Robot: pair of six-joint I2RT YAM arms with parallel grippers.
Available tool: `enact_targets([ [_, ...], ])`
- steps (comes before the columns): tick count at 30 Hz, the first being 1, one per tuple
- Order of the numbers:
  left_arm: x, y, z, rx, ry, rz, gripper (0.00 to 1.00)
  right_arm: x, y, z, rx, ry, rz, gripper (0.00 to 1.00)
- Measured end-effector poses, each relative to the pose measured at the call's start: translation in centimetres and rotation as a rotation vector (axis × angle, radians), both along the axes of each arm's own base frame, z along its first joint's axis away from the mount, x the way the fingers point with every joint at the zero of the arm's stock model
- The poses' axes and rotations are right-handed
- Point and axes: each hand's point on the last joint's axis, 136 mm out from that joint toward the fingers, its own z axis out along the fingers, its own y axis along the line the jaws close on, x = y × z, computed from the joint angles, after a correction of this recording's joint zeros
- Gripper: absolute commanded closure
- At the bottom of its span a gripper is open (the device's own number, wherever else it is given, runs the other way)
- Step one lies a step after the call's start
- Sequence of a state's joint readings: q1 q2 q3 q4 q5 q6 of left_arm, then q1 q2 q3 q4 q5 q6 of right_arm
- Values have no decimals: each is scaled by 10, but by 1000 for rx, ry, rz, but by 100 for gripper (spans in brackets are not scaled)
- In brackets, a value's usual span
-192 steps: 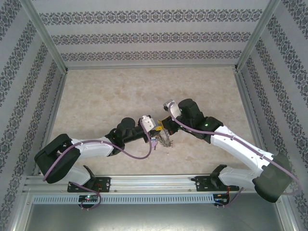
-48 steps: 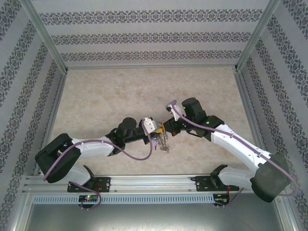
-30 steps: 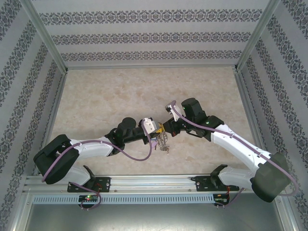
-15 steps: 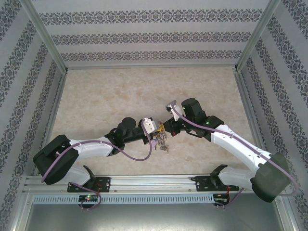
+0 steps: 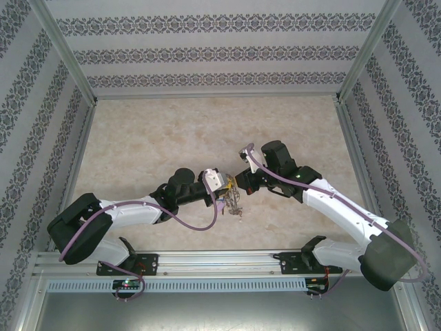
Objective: Put the keys on the keyring
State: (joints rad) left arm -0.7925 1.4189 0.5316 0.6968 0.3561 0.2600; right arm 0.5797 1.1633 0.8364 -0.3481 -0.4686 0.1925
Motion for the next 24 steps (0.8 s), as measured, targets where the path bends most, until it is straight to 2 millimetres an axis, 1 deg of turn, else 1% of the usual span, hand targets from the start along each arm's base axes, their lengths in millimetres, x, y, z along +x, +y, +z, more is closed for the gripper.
enact_targets([
  [4, -1, -1, 0, -2, 3, -6, 85, -3, 2, 4, 16, -3, 14, 100],
  [8, -1, -1, 0, -2, 3, -6, 84, -4, 3, 6, 25, -2, 22, 100],
  [12, -1, -1, 1, -3, 3, -8, 79, -4, 3, 6, 26, -2, 24, 100],
  [15, -1, -1, 1, -2, 4, -10, 77, -4, 3, 6, 26, -2, 23, 100],
  [20, -2, 0, 1, 14, 18, -9, 78, -4, 3, 7, 26, -7, 21, 100],
  [24, -2, 0, 4, 9, 14, -9, 83, -4, 2, 8, 27, -9, 21, 100],
])
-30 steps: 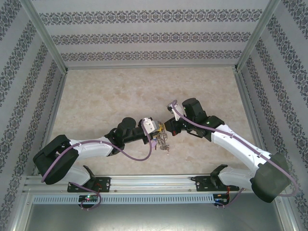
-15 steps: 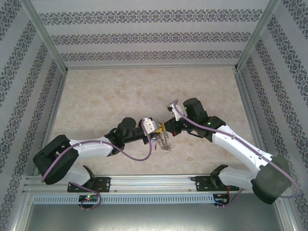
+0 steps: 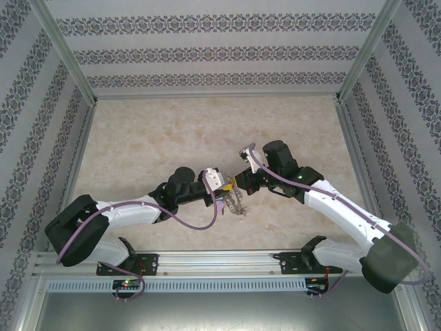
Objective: Put the keys on the keyring
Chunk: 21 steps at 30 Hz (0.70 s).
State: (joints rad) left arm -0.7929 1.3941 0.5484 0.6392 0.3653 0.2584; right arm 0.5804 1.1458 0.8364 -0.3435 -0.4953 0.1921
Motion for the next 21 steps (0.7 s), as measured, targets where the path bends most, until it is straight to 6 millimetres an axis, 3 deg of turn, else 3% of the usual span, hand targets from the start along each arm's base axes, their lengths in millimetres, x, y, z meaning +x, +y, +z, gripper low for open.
enact_targets([
  [13, 0, 0, 4, -10, -4, 1, 83, -4, 4, 1, 7, 4, 20, 100],
  [21, -1, -3, 5, -12, 1, -14, 89, -6, 5, 1, 13, 7, 30, 100],
])
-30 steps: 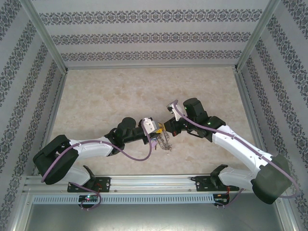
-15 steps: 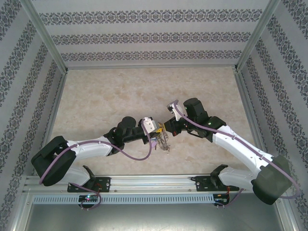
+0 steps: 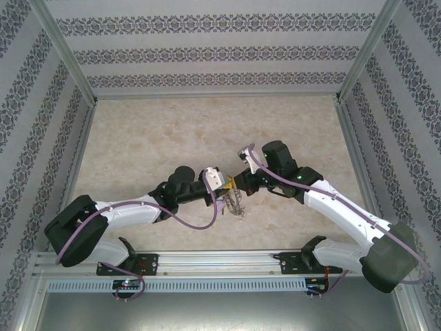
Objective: Put the keys on the keyring
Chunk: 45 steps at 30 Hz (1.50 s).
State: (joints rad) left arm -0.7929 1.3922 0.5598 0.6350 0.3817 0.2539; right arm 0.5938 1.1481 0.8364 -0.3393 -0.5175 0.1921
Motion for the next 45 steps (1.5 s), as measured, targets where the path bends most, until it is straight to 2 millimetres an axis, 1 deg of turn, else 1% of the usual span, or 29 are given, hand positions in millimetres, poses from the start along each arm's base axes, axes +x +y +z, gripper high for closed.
enact_targets([
  [3, 0, 0, 0, 0, 0, 1, 95, 0, 0, 0, 0, 0, 0, 100],
  [4, 0, 0, 0, 1, 0, 1, 99, 0, 0, 0, 0, 0, 0, 100],
  [5, 0, 0, 0, 1, -1, 3, 100, 0, 0, 0, -2, 0, -2, 100],
  [10, 3, 1, 0, 6, -7, 16, 100, 5, -3, -2, -25, -17, -30, 100],
  [16, 5, 2, -1, 10, -9, 28, 100, 15, -12, -7, -59, -23, -101, 100],
  [19, 6, 2, -1, 10, -8, 29, 100, 15, -13, -10, -55, -14, -108, 100],
  [26, 5, 1, -1, 7, -10, 25, 100, 14, -12, -9, -32, -2, -97, 100],
  [38, 4, -1, 0, 2, -16, 11, 100, 16, -16, -13, -51, 6, -120, 100],
  [43, 3, -5, 6, -24, -56, -17, 100, 19, -22, -9, 13, 75, -132, 100],
  [45, 3, -6, 4, -31, -61, -18, 100, 19, -22, -10, 32, 106, -125, 100],
])
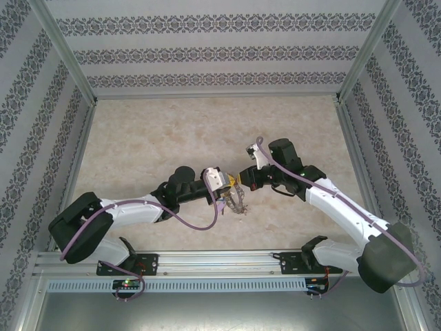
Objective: Put the keys on the keyring
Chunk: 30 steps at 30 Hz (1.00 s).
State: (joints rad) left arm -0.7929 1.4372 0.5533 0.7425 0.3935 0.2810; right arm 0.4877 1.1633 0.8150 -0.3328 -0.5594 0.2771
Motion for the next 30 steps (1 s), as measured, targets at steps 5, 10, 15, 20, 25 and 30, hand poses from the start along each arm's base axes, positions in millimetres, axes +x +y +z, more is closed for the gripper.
enact_targets([
  [5, -1, -3, -7, 1, 6, -16, 100, -4, 1, -5, 16, 51, 17, 100],
  [10, 1, -1, -10, 15, 15, -3, 100, -9, 4, 1, 45, 49, 42, 100],
  [15, 2, -2, -7, 21, 17, 5, 100, -12, 7, 9, 77, 34, 67, 100],
  [20, 1, -2, -7, 24, 20, 6, 100, -16, 11, 9, 75, 31, 87, 100],
  [25, 1, 1, -9, 37, 28, 18, 100, -12, 9, 3, 45, 19, 74, 100],
  [30, 2, 5, -5, 46, 22, 39, 100, -5, 8, 1, 7, 11, 51, 100],
])
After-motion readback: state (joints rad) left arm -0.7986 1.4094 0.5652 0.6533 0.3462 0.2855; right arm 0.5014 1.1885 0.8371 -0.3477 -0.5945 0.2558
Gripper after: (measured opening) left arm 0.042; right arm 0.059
